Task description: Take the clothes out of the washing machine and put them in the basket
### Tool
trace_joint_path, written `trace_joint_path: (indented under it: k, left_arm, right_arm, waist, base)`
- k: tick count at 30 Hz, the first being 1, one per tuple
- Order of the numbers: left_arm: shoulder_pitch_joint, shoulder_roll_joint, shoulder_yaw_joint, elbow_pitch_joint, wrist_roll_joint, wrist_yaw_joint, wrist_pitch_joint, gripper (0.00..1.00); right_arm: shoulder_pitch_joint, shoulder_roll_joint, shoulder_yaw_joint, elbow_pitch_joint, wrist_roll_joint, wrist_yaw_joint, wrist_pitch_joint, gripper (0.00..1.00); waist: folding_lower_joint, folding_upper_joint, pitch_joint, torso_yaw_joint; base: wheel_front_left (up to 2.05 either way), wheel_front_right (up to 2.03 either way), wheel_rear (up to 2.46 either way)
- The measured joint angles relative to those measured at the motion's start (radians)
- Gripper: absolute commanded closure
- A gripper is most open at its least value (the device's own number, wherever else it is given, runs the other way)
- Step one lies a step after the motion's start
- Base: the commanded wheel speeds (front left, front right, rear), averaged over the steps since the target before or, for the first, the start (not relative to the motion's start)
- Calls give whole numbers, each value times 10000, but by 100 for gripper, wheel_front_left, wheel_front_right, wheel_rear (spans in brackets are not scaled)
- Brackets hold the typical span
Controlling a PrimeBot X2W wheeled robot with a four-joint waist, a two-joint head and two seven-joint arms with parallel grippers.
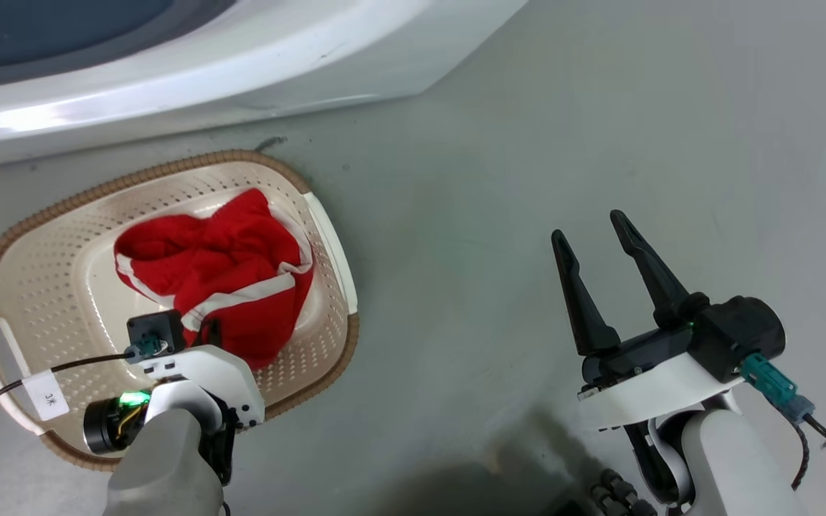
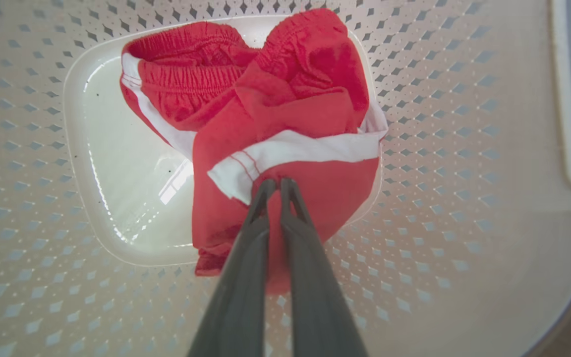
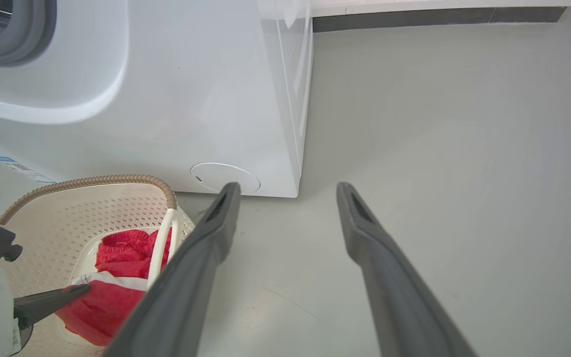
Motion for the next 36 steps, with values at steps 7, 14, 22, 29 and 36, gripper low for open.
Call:
trace_joint_path:
  k: [7, 14, 22, 29, 36]
  left_arm:
    - [420, -219, 42, 221, -56, -10, 0, 0]
    - [1553, -456, 121, -984, -25, -65, 0, 0]
    - [3296, -660, 265, -3465, 290, -150, 0, 0]
    - [4644, -731, 222, -6194, 508, 0, 0, 0]
    - [5728, -744, -276, -8669, 633, 435, -2, 0]
  right_arm:
    - [253, 4, -222, 320, -155, 0, -38, 0]
    - [1182, 6, -734, 54, -454, 0, 226, 0]
    - [2359, 6, -1317, -573, -639, 0, 784, 0]
    - [3129, 6, -1753, -1335, -738, -2, 1208, 0]
    - [3555, 6, -2077, -1829, -876, -2, 1526, 0]
  waist:
    - [0, 0, -1131, 203]
    - [-2, 0, -2877, 422]
    - [-4, 0, -4862, 730]
    - [-6, 0, -6049, 1233]
    - [-5, 0, -6741, 1758]
  base:
    - [0, 0, 0]
    - [0, 0, 0]
    - [0, 0, 0]
    - [0, 0, 0]
    - [0, 0, 0]
